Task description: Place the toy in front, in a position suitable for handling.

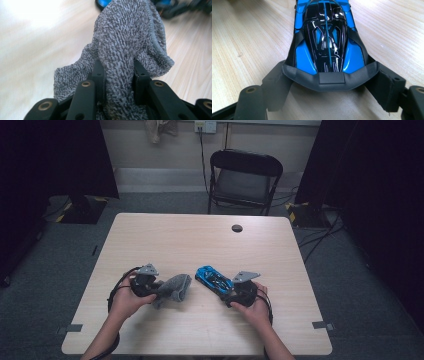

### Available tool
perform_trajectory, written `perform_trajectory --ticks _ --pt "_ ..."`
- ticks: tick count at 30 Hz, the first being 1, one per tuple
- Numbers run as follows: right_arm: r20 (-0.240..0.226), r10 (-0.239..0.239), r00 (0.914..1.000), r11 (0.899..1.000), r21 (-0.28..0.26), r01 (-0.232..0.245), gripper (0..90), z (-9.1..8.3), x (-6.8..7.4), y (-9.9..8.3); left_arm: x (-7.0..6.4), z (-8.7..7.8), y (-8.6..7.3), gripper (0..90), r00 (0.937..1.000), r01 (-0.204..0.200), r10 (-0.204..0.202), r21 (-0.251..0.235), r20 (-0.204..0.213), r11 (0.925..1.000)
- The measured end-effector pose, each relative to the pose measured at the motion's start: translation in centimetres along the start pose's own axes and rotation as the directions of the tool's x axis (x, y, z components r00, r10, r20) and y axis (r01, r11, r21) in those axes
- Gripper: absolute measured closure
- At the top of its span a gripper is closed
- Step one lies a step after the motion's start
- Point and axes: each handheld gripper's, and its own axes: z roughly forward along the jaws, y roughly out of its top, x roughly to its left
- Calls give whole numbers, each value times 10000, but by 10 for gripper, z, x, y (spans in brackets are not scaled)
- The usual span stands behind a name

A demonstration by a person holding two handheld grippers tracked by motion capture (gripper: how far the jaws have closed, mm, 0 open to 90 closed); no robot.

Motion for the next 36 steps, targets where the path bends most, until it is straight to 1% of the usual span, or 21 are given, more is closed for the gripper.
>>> perform_trajectory --ticks 2,5,9,11,13,15,17,22,25,31,36 --pt "3 -8 10000 10000 7 8 247 0 0 0 -5 4 8 697 9998 -192 193 -162 70 9997" --pt "1 -11 10000 10000 8 11 247 0 0 0 -11 12 19 697 9991 -394 398 -239 173 9989" --pt "1 -13 10000 10000 9 13 247 0 0 0 -17 25 35 697 9981 -493 504 -309 350 9983" --pt "3 -11 10000 10000 8 11 247 0 0 0 -22 32 45 697 9978 -453 470 -358 471 9983" --pt "2 -15 10000 10000 6 15 247 0 0 0 -25 35 50 697 9977 -429 452 -439 511 9981" --pt "-6 -7 10000 10000 7 7 247 0 0 0 -28 38 57 696 9972 -537 556 -377 509 9978" --pt "-7 -6 10000 10000 7 6 247 0 0 0 -30 42 62 696 9967 -562 584 -396 570 9976" --pt "-3 -8 10000 10000 7 8 247 0 0 0 -31 51 67 696 9970 -500 519 -341 570 9982" --pt "-3 -10 10000 10000 7 10 247 0 0 0 -31 54 68 696 9968 -546 562 -285 561 9981" --pt "0 -10 10000 10000 7 10 247 0 0 0 -30 55 69 696 9969 -573 586 -258 527 9980" --pt "-1 -9 10000 10000 2 9 247 0 0 0 -28 55 70 696 9974 -502 517 -306 505 9983"
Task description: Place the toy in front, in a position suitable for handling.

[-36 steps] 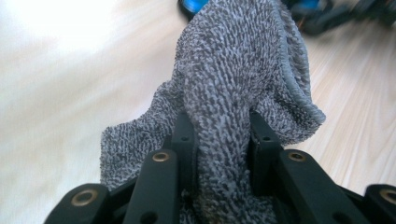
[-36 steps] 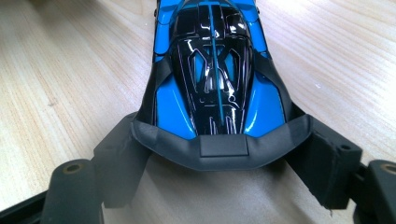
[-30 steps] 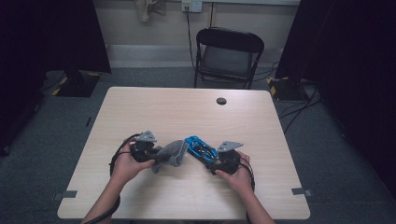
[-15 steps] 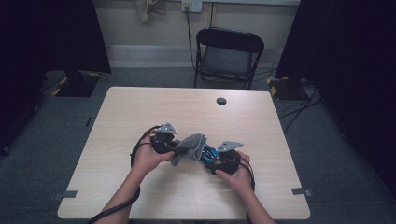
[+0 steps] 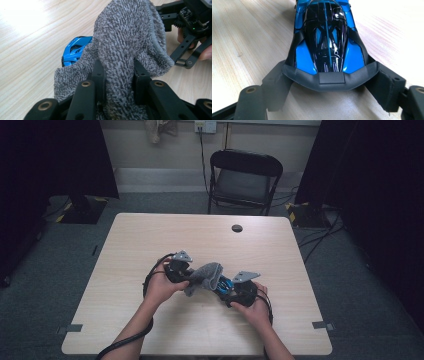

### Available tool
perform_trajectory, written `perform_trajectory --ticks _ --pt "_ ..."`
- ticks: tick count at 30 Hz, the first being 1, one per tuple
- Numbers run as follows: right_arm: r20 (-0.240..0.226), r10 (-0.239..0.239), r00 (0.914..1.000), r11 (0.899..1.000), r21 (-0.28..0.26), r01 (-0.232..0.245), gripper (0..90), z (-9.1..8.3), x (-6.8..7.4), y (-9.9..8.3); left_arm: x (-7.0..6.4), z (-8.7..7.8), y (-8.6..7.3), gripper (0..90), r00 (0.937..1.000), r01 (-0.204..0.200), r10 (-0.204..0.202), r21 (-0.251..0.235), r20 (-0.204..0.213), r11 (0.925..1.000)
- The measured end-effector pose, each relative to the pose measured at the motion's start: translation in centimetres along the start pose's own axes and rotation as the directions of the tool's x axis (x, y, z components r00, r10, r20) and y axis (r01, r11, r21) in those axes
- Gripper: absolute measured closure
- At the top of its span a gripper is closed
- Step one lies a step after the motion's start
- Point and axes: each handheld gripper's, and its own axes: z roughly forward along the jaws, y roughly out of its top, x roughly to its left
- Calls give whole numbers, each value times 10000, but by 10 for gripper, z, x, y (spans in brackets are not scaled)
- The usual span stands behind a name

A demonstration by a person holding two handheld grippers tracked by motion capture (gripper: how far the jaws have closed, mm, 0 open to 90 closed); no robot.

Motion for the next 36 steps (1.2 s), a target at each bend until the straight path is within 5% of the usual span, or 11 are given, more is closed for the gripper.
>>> perform_trajectory --ticks 21,36 --pt "8 -10 10000 10000 4 10 247 0 0 0 -1 1 13 697 9999 -106 106 -21 66 9999" --pt "-2 2 10000 10000 0 -2 247 0 0 0 -9 19 24 697 9996 -99 104 -172 279 9998"
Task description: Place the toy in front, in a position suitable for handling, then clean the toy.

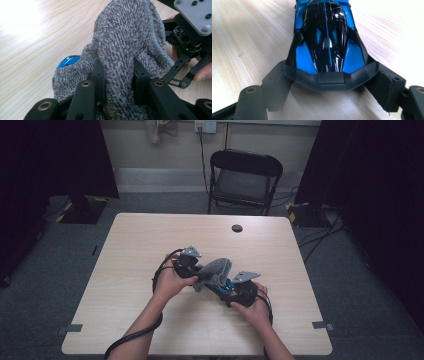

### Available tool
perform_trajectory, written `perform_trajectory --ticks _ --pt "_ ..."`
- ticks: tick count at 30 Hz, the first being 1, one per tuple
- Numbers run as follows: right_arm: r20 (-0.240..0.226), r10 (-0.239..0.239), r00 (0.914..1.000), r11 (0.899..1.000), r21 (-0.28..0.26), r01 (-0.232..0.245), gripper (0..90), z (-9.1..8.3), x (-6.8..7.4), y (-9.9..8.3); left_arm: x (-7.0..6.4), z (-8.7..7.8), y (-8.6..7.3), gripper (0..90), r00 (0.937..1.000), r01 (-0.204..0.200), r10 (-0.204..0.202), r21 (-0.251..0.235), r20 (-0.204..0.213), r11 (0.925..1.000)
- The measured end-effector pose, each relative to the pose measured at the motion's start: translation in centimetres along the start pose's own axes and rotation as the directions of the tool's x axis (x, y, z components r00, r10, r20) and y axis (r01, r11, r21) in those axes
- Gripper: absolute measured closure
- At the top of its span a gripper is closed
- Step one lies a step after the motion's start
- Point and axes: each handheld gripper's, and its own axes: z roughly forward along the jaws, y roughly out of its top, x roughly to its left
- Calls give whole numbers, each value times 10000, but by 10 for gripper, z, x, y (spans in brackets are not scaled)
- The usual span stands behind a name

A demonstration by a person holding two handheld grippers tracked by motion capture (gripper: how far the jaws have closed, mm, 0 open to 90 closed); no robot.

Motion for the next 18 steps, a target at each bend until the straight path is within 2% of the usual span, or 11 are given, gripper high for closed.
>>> perform_trajectory --ticks 8,11,18 --pt "-2 -3 10000 10000 3 3 247 0 0 0 -3 8 4 697 9999 -113 112 39 77 9999" --pt "-3 -6 10000 10000 4 6 247 0 0 0 -4 12 6 696 9999 -17 17 -22 156 10000" --pt "-2 -1 10000 10000 6 1 247 0 0 0 -11 28 6 696 9997 -130 121 367 234 9992"
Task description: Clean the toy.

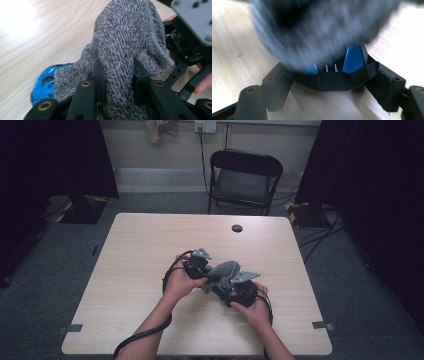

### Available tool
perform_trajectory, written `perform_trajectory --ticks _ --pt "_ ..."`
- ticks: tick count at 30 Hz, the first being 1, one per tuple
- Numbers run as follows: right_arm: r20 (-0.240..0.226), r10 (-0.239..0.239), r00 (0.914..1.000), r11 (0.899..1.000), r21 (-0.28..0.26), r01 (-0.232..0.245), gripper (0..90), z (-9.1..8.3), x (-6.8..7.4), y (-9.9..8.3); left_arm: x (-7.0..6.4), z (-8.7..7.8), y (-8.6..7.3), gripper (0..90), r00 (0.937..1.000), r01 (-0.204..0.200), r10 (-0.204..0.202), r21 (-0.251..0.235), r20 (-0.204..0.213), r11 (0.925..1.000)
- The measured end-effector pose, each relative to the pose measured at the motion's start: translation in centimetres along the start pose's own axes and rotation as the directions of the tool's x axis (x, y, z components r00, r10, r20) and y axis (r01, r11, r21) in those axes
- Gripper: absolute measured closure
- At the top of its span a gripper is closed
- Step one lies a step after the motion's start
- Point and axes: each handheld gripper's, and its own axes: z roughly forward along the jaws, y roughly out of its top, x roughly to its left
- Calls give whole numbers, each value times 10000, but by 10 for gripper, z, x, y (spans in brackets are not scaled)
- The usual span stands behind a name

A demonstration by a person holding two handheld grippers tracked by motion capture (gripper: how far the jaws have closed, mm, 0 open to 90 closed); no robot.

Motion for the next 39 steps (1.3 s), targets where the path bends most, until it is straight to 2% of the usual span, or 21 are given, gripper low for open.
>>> perform_trajectory --ticks 5,10,14,21,24,26,31,39 --pt "4 -9 10000 10000 1 9 247 0 0 0 -8 12 -3 696 9996 -78 74 179 254 9998" --pt "7 -4 10000 10000 -3 4 248 0 0 0 -14 20 -12 696 9986 -258 256 32 472 9997" --pt "5 -16 10000 10000 2 16 247 0 0 0 -18 21 -18 697 9981 -516 524 -266 318 9983" --pt "14 -13 10000 10000 -5 13 248 0 0 0 -21 21 -21 699 9923 -1230 1234 -310 108 9919" --pt "16 -11 10000 10000 0 11 248 0 0 0 -23 21 -22 700 9927 -1207 1207 -358 -10 9920" --pt "13 -13 10000 10000 -2 13 248 0 0 0 -24 21 -22 700 9911 -1331 1329 -271 -82 9907" --pt "11 -13 10000 10000 -3 13 248 0 0 0 -23 21 -19 702 9935 -1139 1136 -238 -120 9932" --pt "1 -7 10000 10000 -1 7 249 0 0 0 -12 13 -16 701 9957 -837 830 -167 -406 9963"
